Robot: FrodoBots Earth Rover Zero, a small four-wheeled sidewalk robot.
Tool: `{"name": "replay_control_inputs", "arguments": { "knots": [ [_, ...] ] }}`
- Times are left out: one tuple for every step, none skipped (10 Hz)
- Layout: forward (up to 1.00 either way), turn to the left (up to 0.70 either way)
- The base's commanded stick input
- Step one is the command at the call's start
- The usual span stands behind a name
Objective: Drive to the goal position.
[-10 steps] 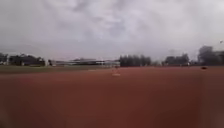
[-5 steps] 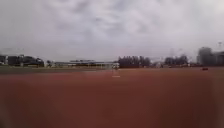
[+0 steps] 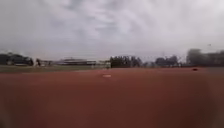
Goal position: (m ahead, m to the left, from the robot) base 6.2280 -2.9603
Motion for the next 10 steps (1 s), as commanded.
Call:
{"name": "replay_control_inputs", "arguments": {
  "knots": [
    [0.70, -0.35],
    [0.70, -0.35],
    [0.70, -0.33],
    [0.70, -0.16],
    [0.70, 0.00],
    [0.70, 0.00],
    [0.70, 0.00],
    [0.70, 0.00],
    [0.70, 0.00],
    [0.70, 0.00]
  ]
}}
